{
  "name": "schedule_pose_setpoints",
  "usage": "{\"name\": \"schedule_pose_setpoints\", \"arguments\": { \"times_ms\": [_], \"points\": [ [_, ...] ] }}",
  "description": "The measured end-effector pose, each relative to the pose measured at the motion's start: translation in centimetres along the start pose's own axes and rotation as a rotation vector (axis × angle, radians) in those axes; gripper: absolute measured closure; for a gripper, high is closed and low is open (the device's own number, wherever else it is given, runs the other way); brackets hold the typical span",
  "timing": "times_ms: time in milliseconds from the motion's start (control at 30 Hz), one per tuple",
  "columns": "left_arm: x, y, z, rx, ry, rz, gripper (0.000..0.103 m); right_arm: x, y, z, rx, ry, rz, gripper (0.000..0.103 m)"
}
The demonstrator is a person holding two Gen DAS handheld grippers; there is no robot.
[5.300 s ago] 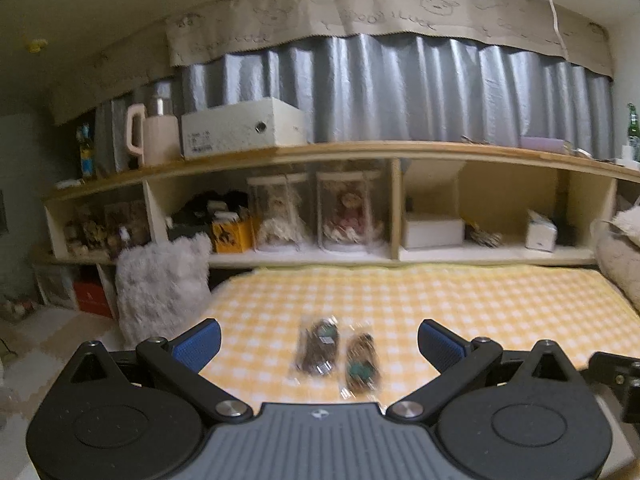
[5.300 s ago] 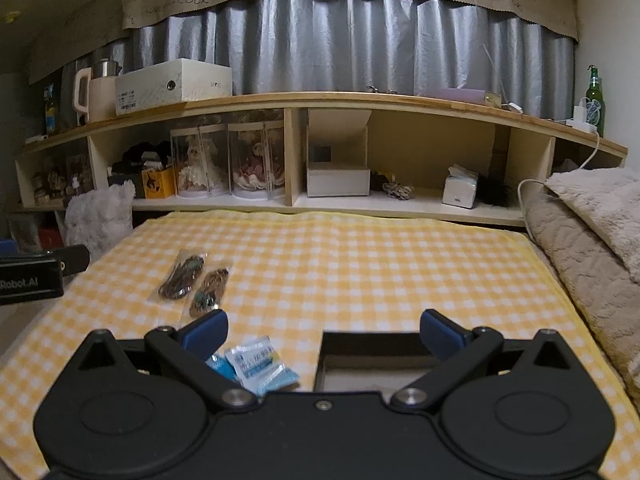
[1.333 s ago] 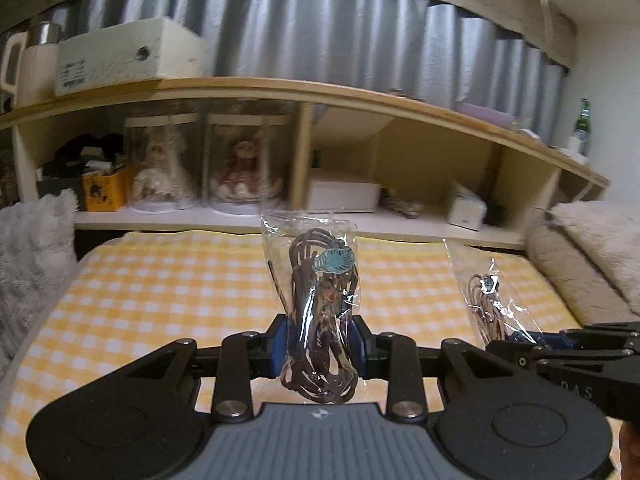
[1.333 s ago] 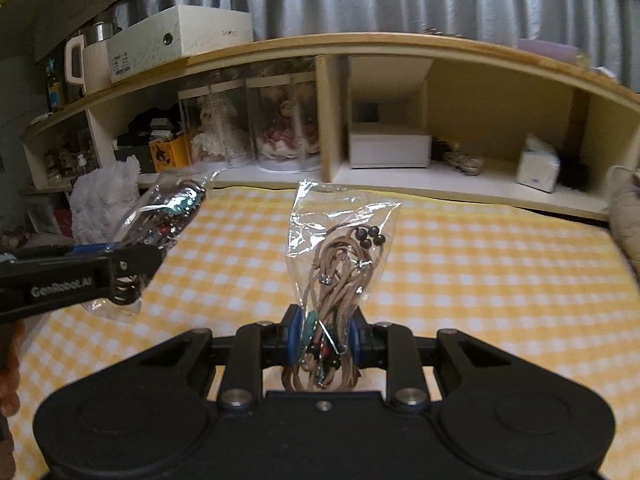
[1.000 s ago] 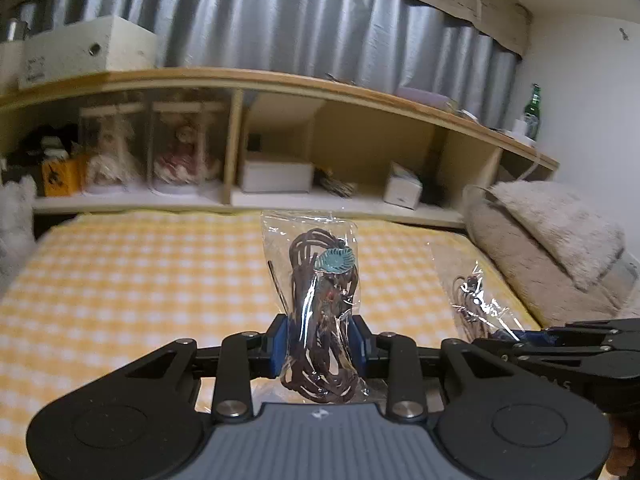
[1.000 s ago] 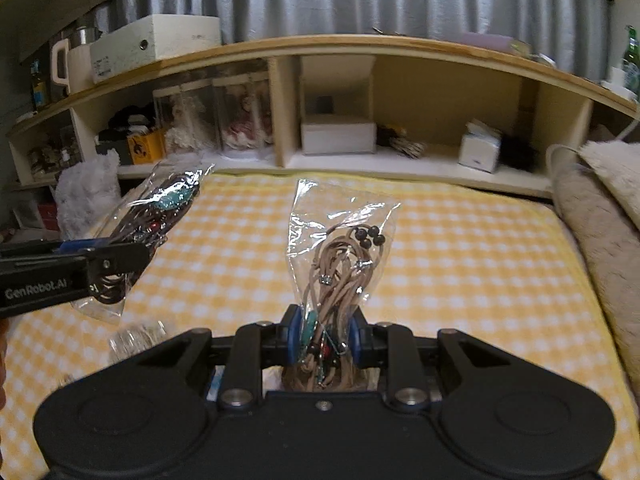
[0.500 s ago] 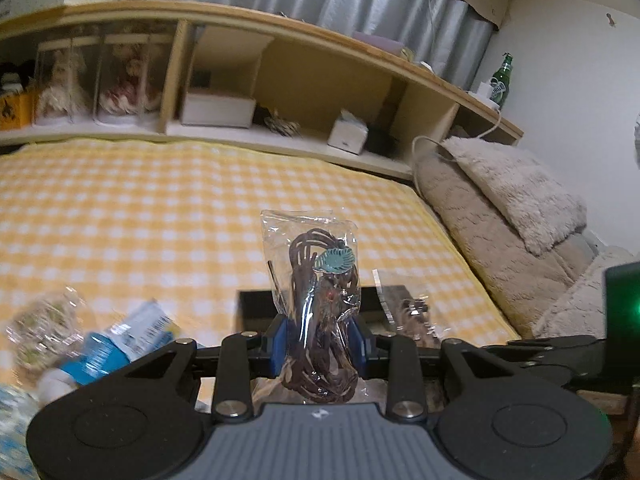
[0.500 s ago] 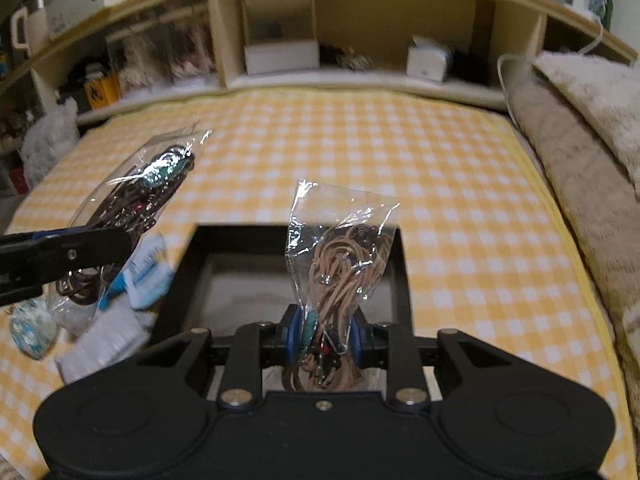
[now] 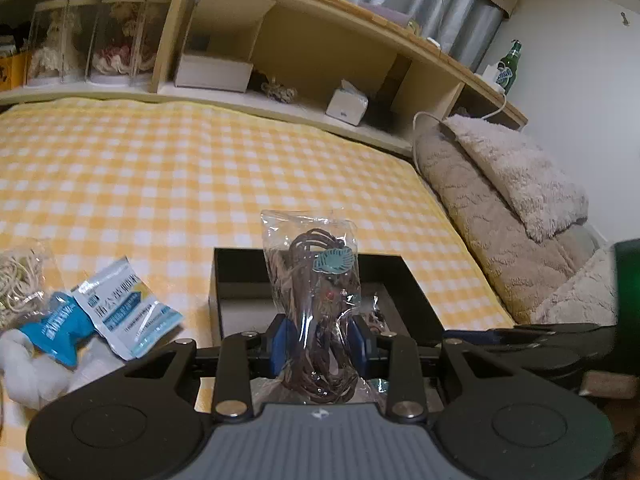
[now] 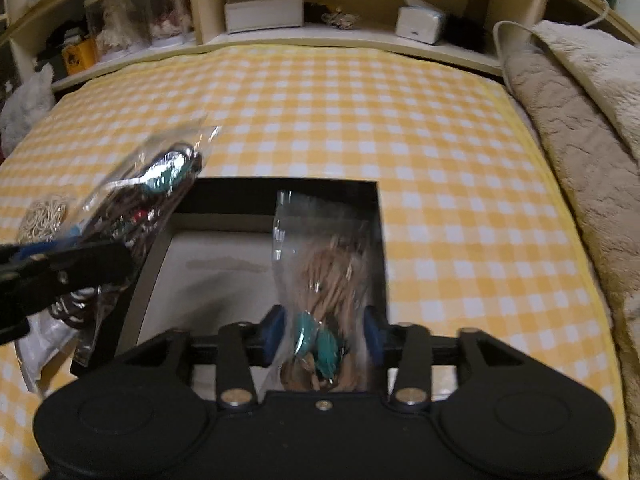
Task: Organize soft objects
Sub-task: 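Lift both cord bags and carry them over the black box, then lower both cord bags into the black box and open both tools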
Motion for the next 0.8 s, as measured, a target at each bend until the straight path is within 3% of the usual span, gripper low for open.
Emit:
{"name": "schedule_pose_setpoints", "arguments": {
  "times_ms": [300,600,767,800],
  "points": [
    [1.4,-2.1,1.2,-0.052,0.042,0.025,0.07,0.8,2.8,-0.6,0.073,-0.119,-0.088,0.054],
    [3.8,-6.1,3.1,-0.117,0.132,0.045,0.069,2.6,4.2,-1.2,0.142,-0.237,-0.104,0.055],
    [4.8,-7.5,2.9,-0.108,0.175,0.061,0.069,3.6,4.6,-1.4,0.169,-0.29,-0.12,0.055],
    [4.9,-7.5,2.7,-0.096,0.184,0.061,0.064,3.7,4.5,-1.4,0.169,-0.292,-0.123,0.055]
  ]
}}
Point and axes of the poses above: each gripper's, at about its wrist camera, not at the fingertips, and y roughly against the way its jaws point, x to its right, z to its underside, the point moved 9 cm from there along -y, roughly the way its jaws point, and after that the axes turned 3 degrees about -x, right-handed, at the moved point
